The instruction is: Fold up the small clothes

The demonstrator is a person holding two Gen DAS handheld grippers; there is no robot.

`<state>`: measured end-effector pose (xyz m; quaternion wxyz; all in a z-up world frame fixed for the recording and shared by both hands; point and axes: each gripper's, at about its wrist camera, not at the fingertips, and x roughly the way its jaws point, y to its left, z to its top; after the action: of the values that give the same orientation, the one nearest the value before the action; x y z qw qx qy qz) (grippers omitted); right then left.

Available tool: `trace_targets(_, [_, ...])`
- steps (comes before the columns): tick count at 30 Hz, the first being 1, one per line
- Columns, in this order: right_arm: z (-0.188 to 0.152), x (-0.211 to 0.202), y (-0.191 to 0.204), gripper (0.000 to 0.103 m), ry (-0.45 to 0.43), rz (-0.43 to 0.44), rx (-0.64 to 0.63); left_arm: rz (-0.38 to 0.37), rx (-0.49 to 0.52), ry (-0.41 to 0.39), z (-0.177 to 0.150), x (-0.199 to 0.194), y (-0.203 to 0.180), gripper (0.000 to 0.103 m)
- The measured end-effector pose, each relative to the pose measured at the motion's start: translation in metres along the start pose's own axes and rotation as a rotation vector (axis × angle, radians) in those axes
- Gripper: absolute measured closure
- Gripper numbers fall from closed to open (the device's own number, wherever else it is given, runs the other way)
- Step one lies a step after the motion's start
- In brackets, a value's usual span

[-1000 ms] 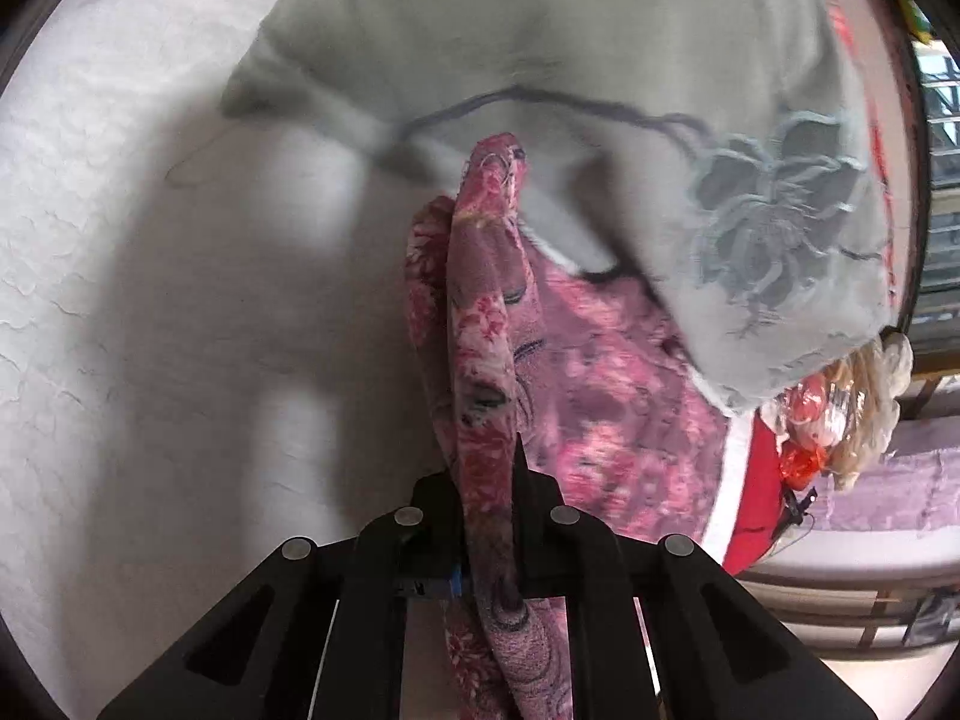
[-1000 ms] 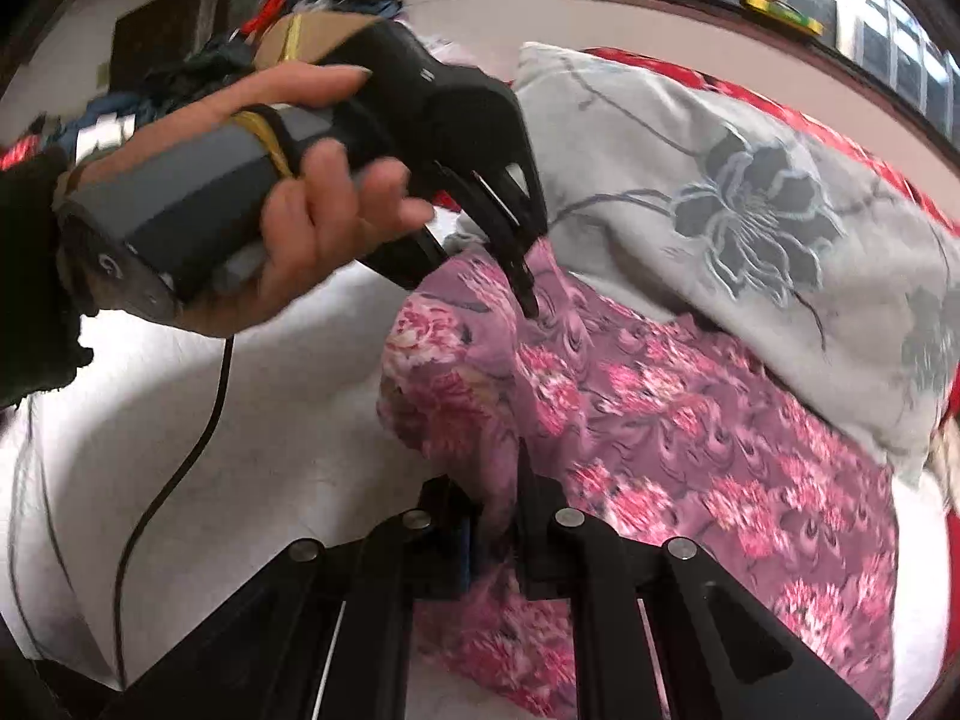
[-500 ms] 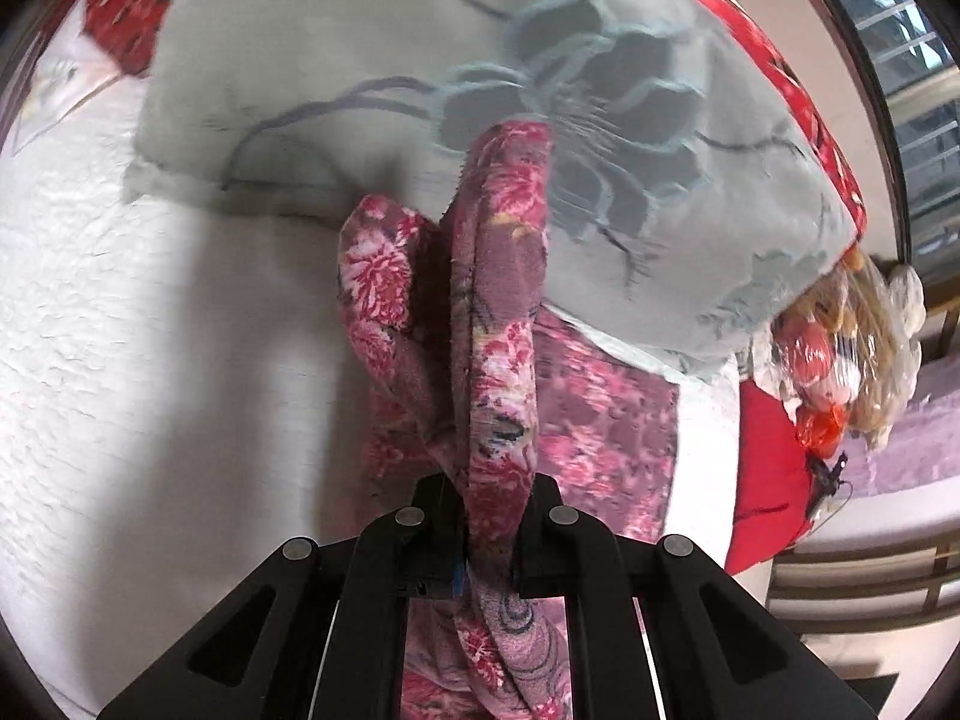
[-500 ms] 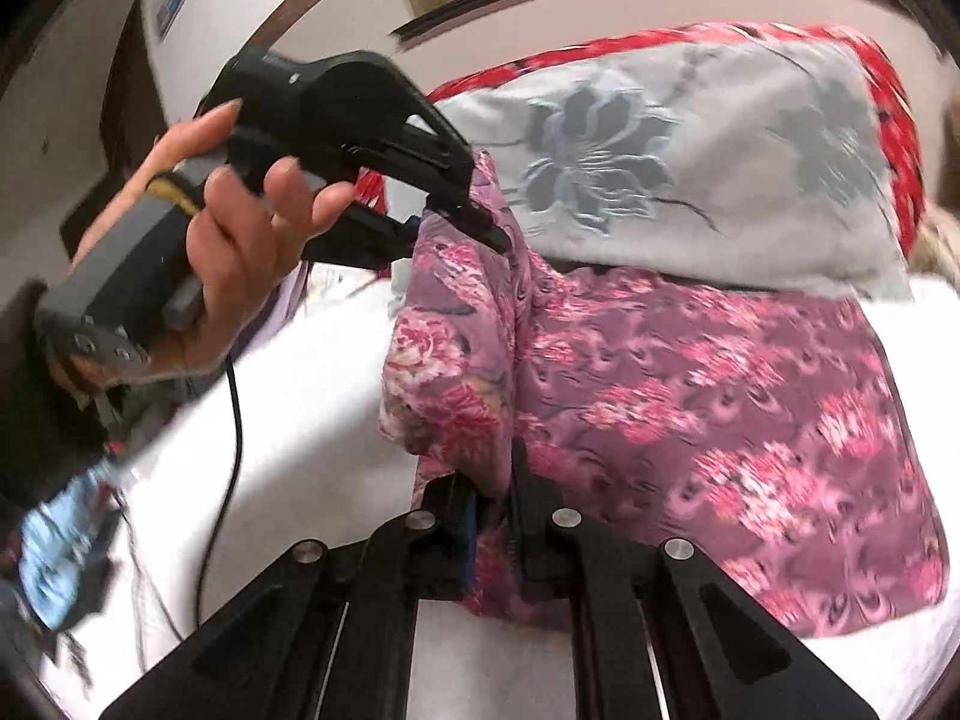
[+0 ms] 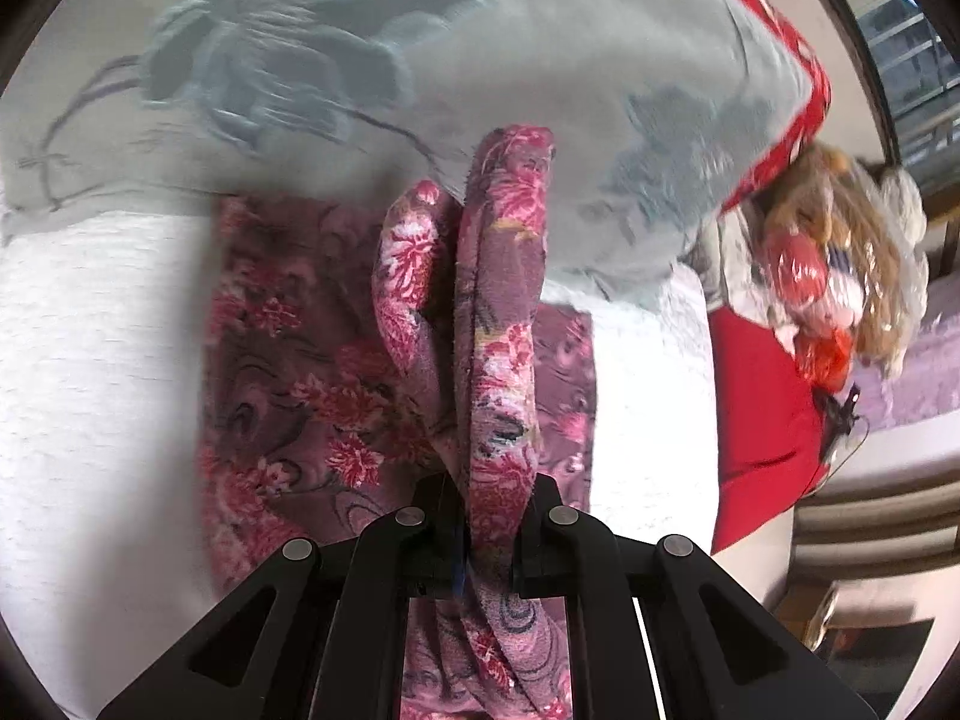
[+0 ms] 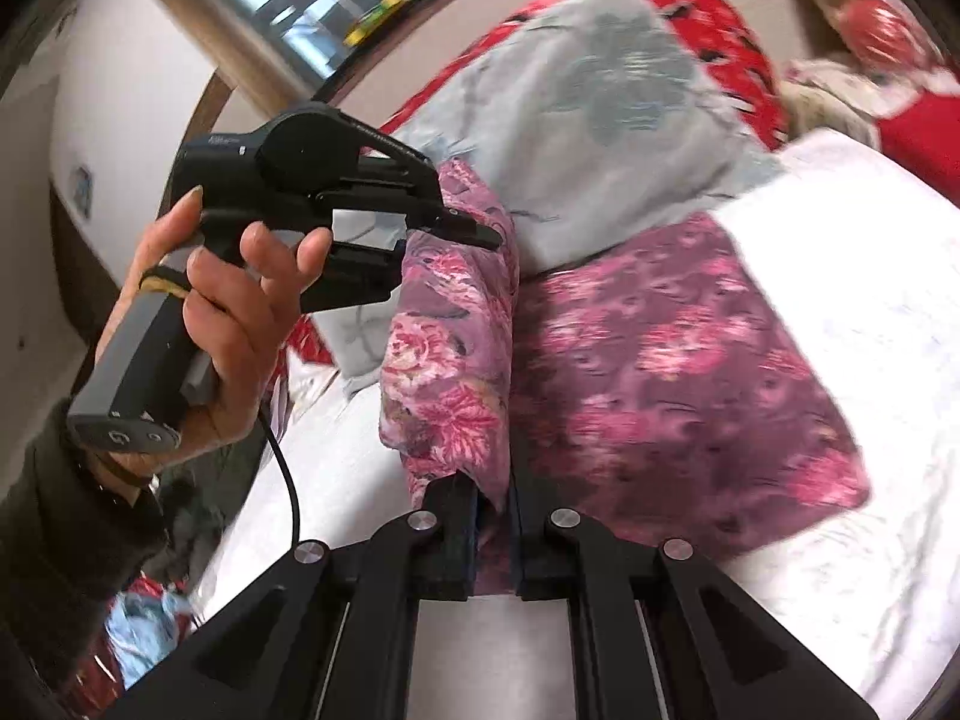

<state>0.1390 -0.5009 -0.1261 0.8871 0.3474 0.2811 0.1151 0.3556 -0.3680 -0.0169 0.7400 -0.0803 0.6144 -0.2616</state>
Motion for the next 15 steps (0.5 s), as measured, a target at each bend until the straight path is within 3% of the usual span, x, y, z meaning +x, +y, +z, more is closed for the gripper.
trace_targets(7, [0.001,-0.018,-0.050,0.096,-0.019,-0.046,0.135,0.040,0.066,0.064,0.006,0.067,-0.039,0.094])
trace_targets(10, [0.000,-0.017,-0.072,0.096,-0.002,-0.061,0.206,0.049,0.060,0.085,0.010,0.094,-0.043,0.089])
trace_targets(13, [-0.008,-0.011,-0.091,0.096,0.027,-0.065,0.285,-0.010,0.025,0.101,0.013,0.102,-0.037,0.077])
trace_targets(15, [-0.012,-0.005,-0.101,0.096,0.050,-0.065,0.328,-0.050,0.015,0.089,0.014,0.100,-0.033,0.076])
